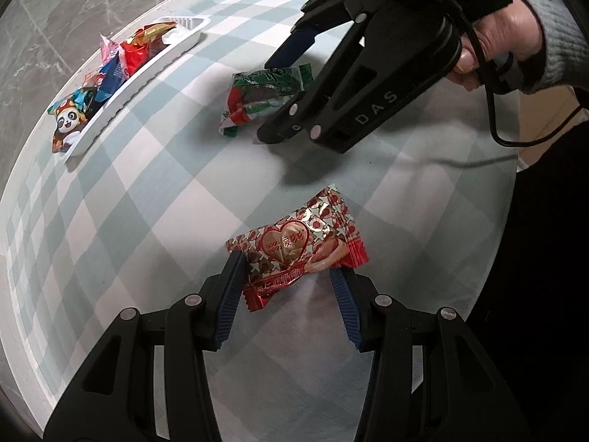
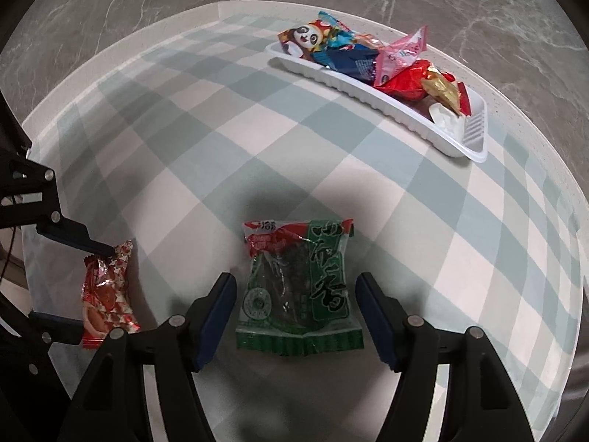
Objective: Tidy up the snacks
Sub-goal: 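Grasp the red heart packet with the left tool while the right tool grasps the green packet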
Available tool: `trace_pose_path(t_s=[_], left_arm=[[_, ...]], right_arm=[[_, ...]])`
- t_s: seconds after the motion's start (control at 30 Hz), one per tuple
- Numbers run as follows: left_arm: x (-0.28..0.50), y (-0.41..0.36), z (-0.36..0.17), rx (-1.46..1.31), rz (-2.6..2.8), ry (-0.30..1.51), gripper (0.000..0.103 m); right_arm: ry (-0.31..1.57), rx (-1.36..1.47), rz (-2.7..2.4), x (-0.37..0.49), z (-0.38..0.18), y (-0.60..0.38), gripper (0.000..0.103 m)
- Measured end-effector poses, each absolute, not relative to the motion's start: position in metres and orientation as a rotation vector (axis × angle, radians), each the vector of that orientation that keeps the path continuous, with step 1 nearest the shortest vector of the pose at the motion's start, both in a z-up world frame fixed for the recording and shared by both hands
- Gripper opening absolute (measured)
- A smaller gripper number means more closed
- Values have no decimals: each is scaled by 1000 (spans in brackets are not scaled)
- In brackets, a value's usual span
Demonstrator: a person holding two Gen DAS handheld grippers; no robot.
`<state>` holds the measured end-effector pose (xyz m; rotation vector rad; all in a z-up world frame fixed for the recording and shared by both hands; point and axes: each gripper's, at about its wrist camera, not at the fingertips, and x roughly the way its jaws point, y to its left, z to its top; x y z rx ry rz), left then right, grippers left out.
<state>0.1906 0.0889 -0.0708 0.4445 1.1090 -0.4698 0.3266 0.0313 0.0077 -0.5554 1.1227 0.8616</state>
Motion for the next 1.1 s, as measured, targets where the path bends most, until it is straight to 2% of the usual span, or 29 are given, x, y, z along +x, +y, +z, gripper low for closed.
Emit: trace_pose_path(t_s=[0.23,0.33,0.67,1.1], left_arm=[[194,86,-72,457,-496,1103,45],[196,87,-72,446,-491,1102,49],[213,112,-65,260,-412,1086,50],[203,88,-66,412,-467,1065,50]], right_arm=[[1139,-532,858,329,7,30,70],[1140,-530,857,329,7,30,71],[1148,-519,850,333,6,30,71],[1156,-511,848,334,6,30,74]])
